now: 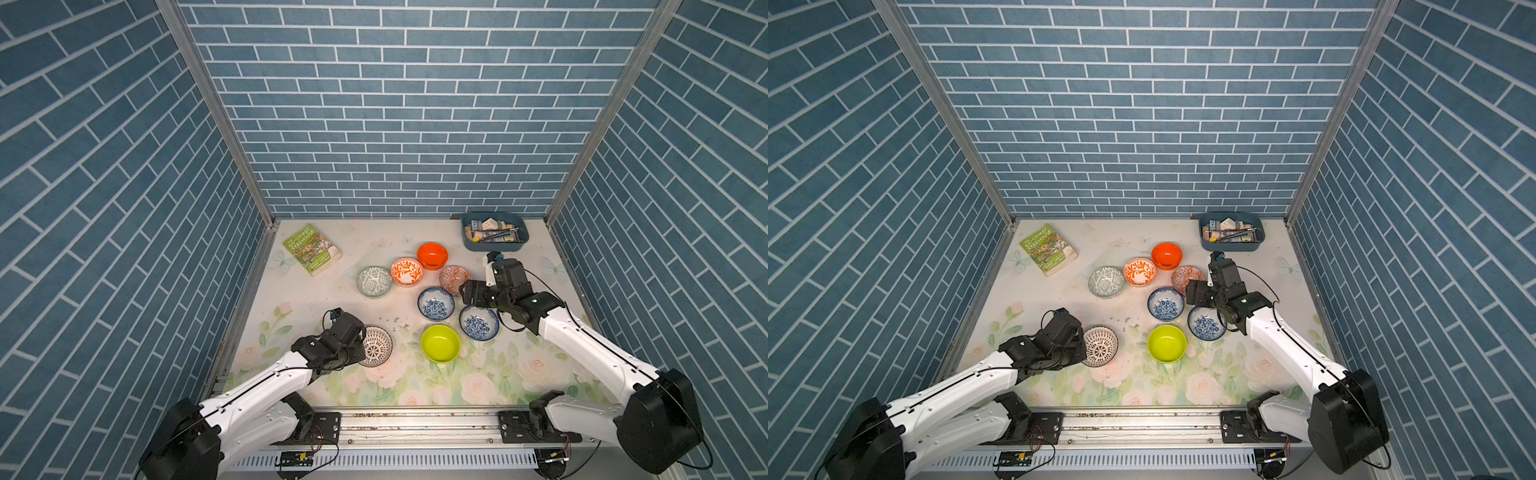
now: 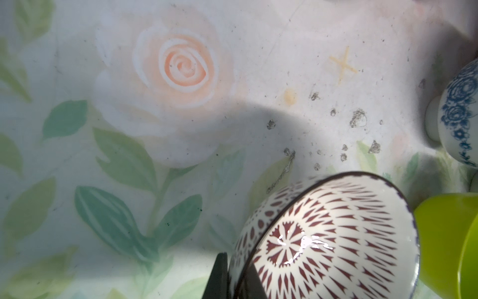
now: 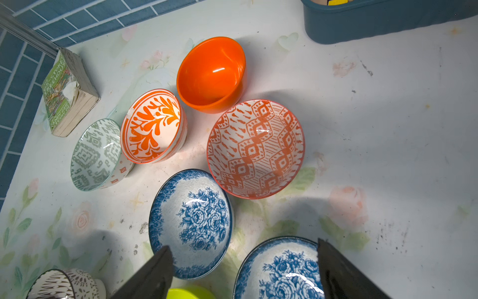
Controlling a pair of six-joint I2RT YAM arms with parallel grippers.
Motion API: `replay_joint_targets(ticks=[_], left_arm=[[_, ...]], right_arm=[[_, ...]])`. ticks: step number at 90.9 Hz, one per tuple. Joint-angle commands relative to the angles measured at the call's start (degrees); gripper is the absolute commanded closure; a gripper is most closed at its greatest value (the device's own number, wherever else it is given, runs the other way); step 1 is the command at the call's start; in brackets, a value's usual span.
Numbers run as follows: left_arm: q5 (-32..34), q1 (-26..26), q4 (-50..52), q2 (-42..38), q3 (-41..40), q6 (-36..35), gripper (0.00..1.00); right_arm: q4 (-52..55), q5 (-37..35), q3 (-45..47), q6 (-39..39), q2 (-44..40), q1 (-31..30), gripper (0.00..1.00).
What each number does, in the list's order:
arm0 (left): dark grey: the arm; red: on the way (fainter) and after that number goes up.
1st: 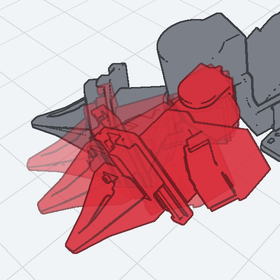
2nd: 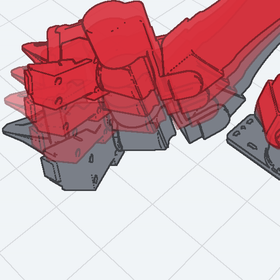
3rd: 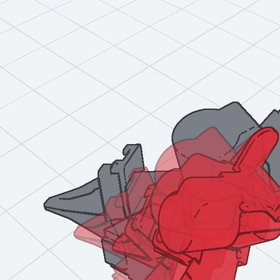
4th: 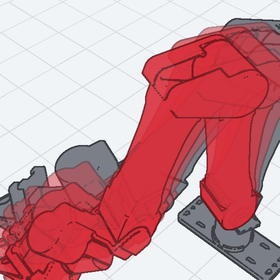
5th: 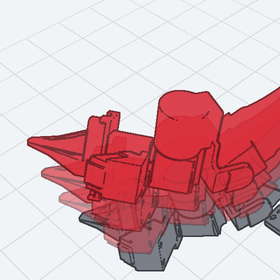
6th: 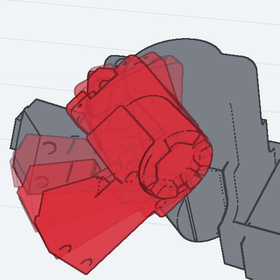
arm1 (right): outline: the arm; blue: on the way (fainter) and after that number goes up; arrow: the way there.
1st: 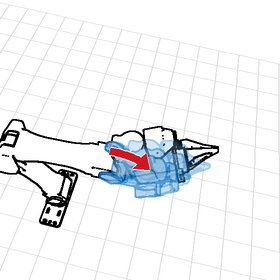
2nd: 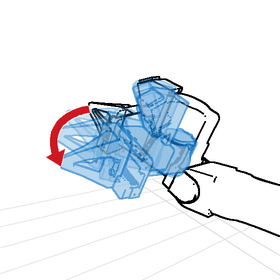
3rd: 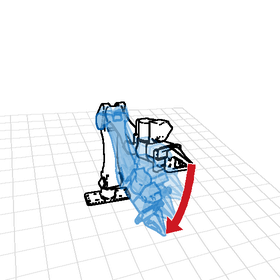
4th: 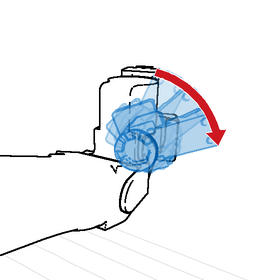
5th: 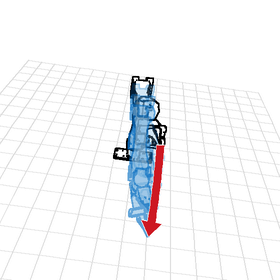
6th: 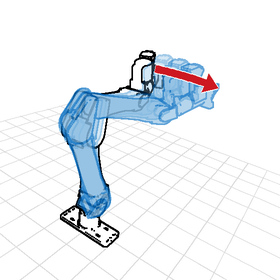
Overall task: Stack the bowls
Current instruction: Pick up the bowl from the center of the board, then place the bowl on the bowl.
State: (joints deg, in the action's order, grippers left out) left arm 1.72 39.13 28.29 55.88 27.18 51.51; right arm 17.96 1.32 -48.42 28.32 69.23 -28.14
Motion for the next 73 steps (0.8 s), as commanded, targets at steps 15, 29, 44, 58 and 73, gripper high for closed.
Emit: replay_joint_targets(ticks=[15, 29, 44, 58, 73], left_arm=[[4.0, -0.5, 5.7, 0.9, 11.0, -1.9, 1.00], [1.8, -7.2, 7.9, 9.8, 23.7, -7.8, 1.00], [-3.0, -19.2, 6.9, 20.7, 35.4, -12.8, 1.00], [-3.2, -22.9, 6.3, 30.6, 45.4, -14.4, 1.00], [-4.2, -23.7, 4.1, 36.8, 48.7, -14.6, 1.00]], right_arm=[[-0.9, 0.0, -3.9, 1.7, 0.2, -0.4, 0.11], [-0.3, -0.2, -5.3, 1.3, 0.2, -0.5, 0.11], [0.2, -0.4, -6.1, 1.1, 0.0, -0.5, 0.11], [0.2, -0.9, -5.8, 1.1, -0.7, -0.5, 0.11], [0.2, -1.3, -5.3, 1.0, -1.1, -0.5, 0.11]])
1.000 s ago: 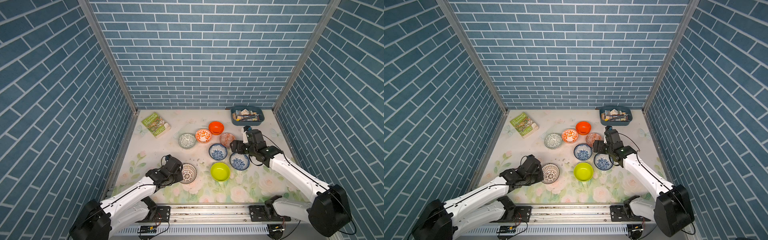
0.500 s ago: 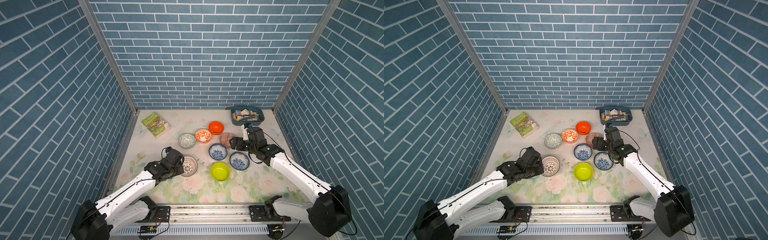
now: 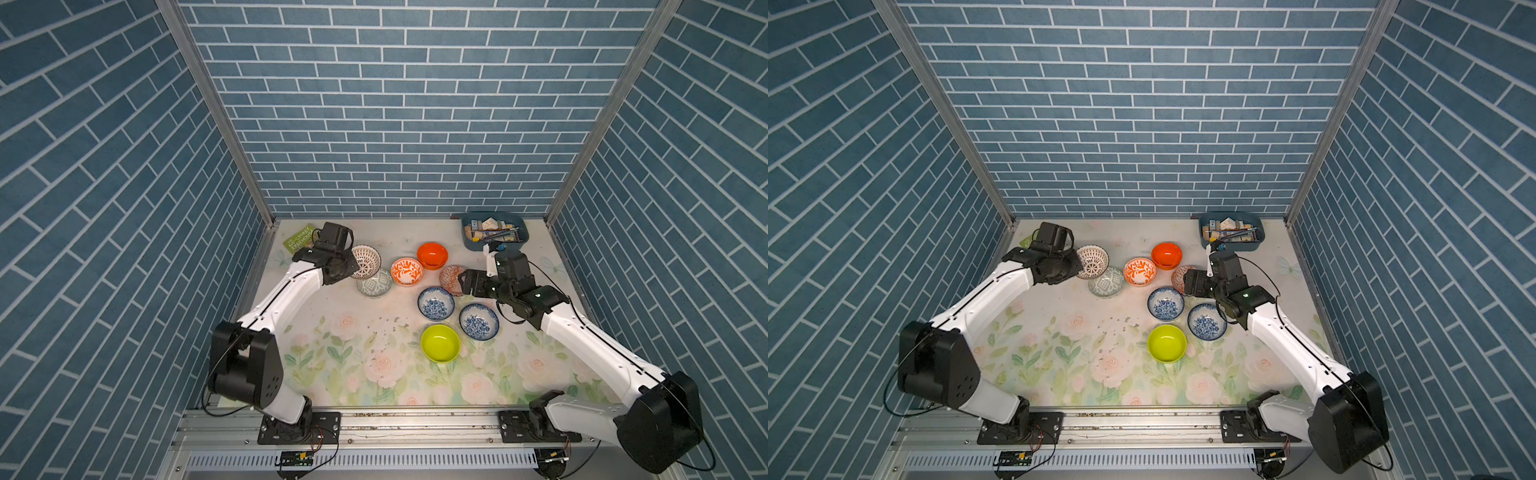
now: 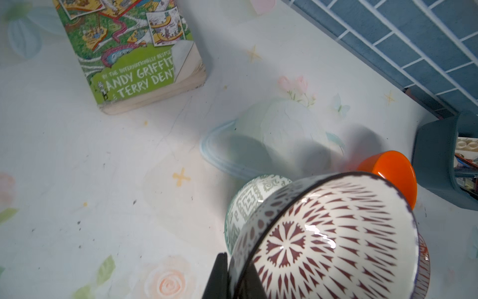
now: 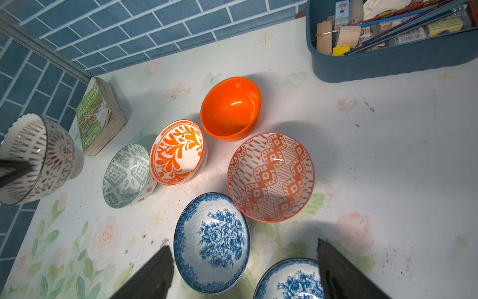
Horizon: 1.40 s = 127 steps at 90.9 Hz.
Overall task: Stack the bowls
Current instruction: Place the bowl on the bowl.
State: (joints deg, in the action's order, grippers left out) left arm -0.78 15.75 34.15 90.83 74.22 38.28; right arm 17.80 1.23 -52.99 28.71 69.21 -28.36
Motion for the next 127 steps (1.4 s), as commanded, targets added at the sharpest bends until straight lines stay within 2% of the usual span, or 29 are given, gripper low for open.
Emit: replay_joint_targets(ticks=[1, 28, 48, 74, 127], left_arm=[[-1.7, -0.4, -2.0, 2.2, 1.6, -1.4, 1.00], [-2.8, -1.8, -7.9, 5.3, -3.1, 0.4, 1.00], [-1.9, -1.8, -10.1, 4.5, -7.2, 1.4, 1.00], [-4.7, -1.6, -16.3, 4.5, -9.2, 4.2, 1.00], [-5.1, 2.6, -21.4, 4.6, -12.5, 8.2, 1.00]], right_arm=[[0.2, -1.2, -0.6, 0.6, -1.0, -0.3, 0.11], [0.0, -0.5, -1.2, 0.4, -0.1, -0.3, 0.11], [-0.7, -0.3, -0.7, 0.6, 0.1, -0.3, 0.11], [-1.3, 0.2, -1.1, 0.6, 1.0, -0.3, 0.11], [-1.8, 0.5, -0.9, 0.7, 1.4, -0.3, 0.11]])
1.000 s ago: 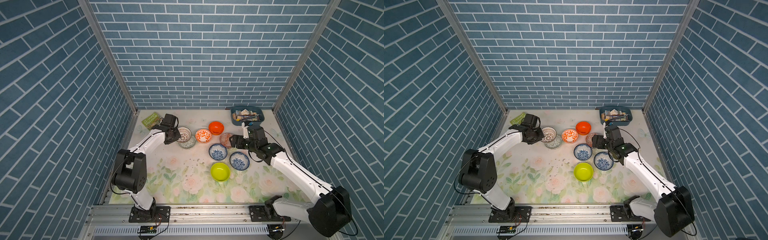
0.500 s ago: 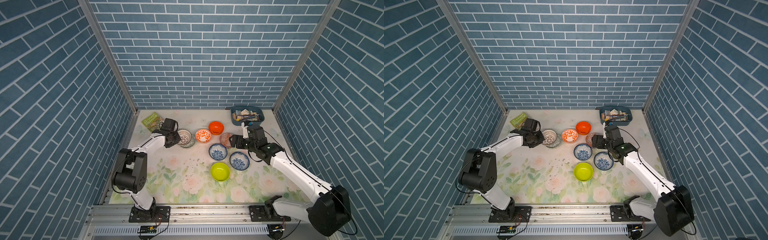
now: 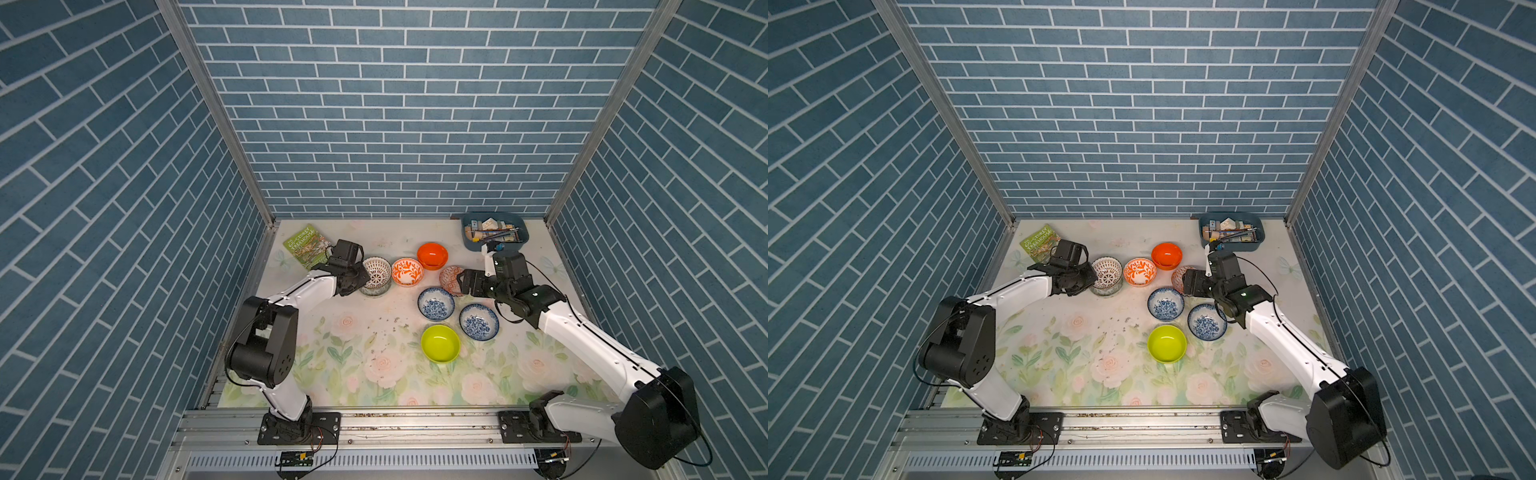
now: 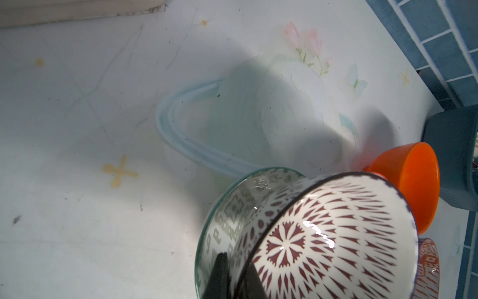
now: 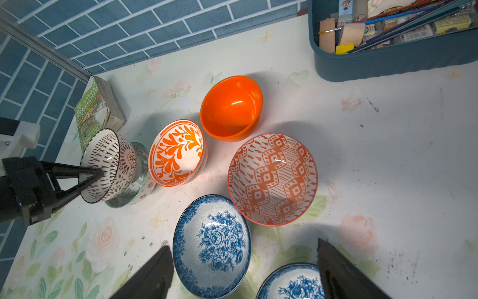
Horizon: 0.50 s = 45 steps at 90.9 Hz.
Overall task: Stack the bowls
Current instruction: Place the bowl on the bowl.
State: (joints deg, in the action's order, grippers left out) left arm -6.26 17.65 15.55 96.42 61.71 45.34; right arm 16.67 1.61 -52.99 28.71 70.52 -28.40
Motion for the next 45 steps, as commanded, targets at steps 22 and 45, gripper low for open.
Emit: replay_joint_targets(ticks=[22, 45], left_arm=[[2.4, 1.5, -2.0, -0.7, 0.1, 1.5, 1.00], [4.7, 1.7, -0.1, -0.4, 0.6, 2.2, 1.00]], right_arm=[[-0.7, 0.1, -0.6, 0.7, -0.5, -0.2, 0.11], [-0.7, 0.0, -0.2, 0.7, -0.8, -0.2, 0.11]])
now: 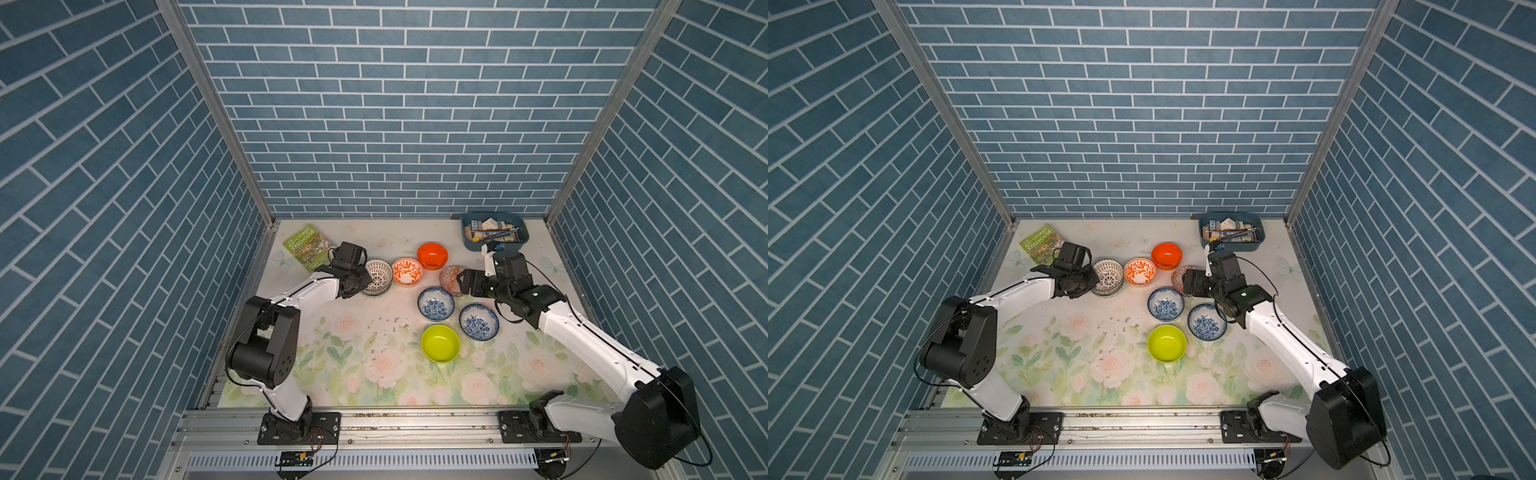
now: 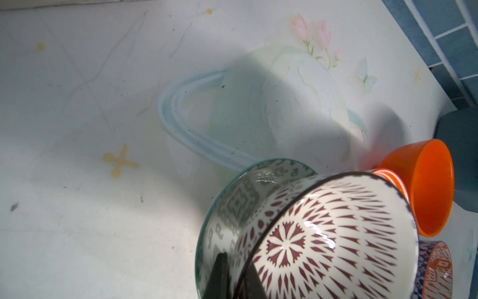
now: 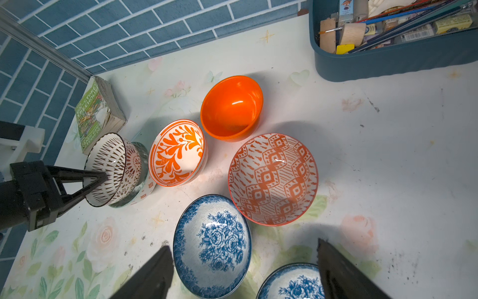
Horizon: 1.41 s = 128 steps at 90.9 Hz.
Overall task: Stack the bowls
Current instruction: Place the bowl on the bowl.
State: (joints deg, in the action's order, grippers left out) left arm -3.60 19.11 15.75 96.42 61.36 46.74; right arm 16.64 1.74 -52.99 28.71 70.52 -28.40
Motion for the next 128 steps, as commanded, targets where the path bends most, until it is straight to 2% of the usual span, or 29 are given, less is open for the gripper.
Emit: replay_joint_targets(ticks=[1, 53, 91, 108, 128], left_arm=[[2.3, 0.3, -0.1, -0.5, 0.9, 0.9, 1.00], [3.0, 0.7, 0.2, 1.3, 1.2, 2.1, 1.00], [5.3, 2.1, 3.2, 2.2, 2.7, 3.0, 0.94], [6.4, 2.2, 4.7, 2.5, 2.9, 3.4, 0.85], [6.4, 2.2, 4.9, 2.5, 3.0, 3.5, 0.61]], right_arm=[[-0.7, -0.2, -0.1, 0.7, -0.8, -0.2, 0.11], [-1.1, -0.2, 0.4, 0.6, -0.9, -0.2, 0.11], [-1.4, 0.1, 0.6, 0.6, -1.2, -0.2, 0.11], [-1.4, -0.1, 0.7, 0.5, -1.5, -0.3, 0.11], [-1.3, -0.1, 0.8, 0.4, -1.8, -0.3, 0.11]])
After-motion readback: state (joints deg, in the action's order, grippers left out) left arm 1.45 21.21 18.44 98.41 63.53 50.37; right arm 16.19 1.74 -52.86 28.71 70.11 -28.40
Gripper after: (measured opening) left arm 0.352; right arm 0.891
